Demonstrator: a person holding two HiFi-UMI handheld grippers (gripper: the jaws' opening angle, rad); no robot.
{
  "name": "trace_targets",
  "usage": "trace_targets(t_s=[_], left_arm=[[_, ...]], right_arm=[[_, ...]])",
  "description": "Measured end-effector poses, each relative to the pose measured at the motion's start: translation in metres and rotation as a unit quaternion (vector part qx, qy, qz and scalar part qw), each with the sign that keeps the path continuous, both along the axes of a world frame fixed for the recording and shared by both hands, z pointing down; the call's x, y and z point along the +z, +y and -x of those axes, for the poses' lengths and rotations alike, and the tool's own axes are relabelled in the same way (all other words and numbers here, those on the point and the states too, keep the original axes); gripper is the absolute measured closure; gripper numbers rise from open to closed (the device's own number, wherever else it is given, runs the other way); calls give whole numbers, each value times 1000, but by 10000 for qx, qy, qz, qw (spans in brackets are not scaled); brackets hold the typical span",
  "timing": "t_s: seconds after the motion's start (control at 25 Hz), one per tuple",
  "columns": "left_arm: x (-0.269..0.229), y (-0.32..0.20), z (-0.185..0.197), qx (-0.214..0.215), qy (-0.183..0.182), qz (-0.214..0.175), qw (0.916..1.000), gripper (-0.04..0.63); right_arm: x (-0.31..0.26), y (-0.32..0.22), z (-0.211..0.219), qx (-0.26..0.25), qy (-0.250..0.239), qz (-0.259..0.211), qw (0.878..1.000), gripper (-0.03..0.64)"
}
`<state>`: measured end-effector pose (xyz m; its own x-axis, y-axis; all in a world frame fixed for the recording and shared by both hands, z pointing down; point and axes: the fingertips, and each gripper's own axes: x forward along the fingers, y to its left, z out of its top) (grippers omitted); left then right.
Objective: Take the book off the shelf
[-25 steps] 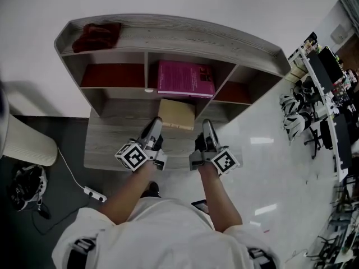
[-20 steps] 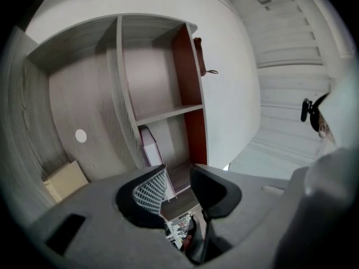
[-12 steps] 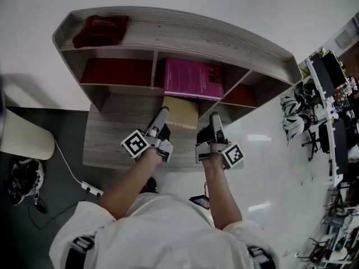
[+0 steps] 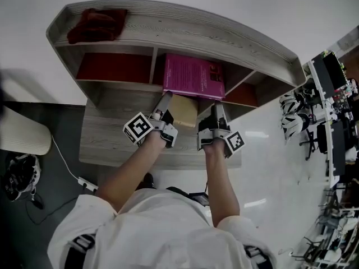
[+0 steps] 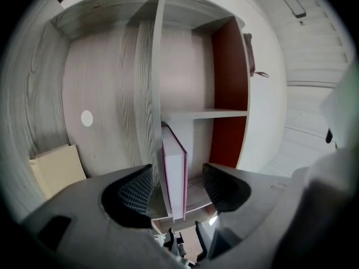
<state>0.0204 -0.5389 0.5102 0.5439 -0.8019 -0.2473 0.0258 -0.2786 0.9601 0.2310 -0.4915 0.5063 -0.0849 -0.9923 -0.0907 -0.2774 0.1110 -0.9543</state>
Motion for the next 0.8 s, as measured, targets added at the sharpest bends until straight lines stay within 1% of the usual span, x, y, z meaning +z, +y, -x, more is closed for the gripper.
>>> trace_targets(t_s=[0.4,0.48,0.6,0.8], left_arm=[[-3,-21,-12,-234,66,194,9995,318],[0,-23,-12,-280,59,296,9992,318],[8,-25,-12,-340,152,504,9980,318],[9,-30,-14,-375,237,567,9974,319]], right_arm=[[-1,-27,-4,-225,-134,39,9996,405],[0,-31,-3,-275,-212,79,9994,405],[3,-36,0,-347,-298,137,9989,405],[2,-44,-1,-414,-316,146,9985,405]])
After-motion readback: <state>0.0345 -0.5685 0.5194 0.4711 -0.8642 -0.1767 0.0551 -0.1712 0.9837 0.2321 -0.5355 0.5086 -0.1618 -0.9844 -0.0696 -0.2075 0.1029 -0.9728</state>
